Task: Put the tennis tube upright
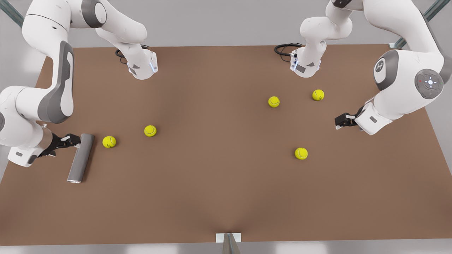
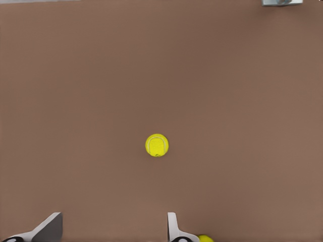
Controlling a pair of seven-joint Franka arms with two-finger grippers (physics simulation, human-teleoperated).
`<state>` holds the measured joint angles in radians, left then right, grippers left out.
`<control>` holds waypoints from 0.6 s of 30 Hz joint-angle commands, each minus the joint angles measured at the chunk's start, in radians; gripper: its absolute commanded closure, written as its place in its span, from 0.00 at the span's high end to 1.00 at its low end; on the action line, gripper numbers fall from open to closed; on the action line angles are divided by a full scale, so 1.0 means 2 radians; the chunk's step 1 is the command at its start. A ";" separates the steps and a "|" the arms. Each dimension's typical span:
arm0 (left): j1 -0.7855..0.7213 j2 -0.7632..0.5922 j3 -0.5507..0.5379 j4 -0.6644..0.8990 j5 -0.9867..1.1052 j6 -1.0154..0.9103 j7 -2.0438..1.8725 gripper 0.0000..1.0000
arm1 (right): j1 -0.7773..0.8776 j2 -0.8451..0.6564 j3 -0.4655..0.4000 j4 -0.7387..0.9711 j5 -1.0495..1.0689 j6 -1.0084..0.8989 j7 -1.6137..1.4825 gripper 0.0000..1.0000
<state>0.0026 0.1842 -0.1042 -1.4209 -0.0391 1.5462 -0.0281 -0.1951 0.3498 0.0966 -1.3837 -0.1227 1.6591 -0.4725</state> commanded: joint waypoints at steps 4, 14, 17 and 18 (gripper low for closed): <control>-0.001 -0.001 0.000 0.000 0.000 -0.002 -0.001 0.99 | 0.002 0.000 0.000 -0.002 0.000 0.002 0.002 1.00; -0.003 0.126 -0.004 0.012 -0.246 0.097 -0.005 0.99 | 0.002 0.002 0.000 -0.017 0.002 0.007 0.005 1.00; -0.006 0.136 -0.004 0.012 -0.271 0.107 -0.005 0.99 | -0.002 0.005 0.005 -0.054 0.015 0.008 0.018 1.00; -0.006 0.139 -0.003 0.012 -0.272 0.116 -0.005 0.99 | 0.003 0.007 0.005 -0.057 0.025 0.013 0.019 1.00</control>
<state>-0.0075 0.4680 -0.1118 -1.3975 -0.5225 1.7779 -0.0383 -0.1823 0.3737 0.1059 -1.5038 -0.0738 1.6879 -0.4168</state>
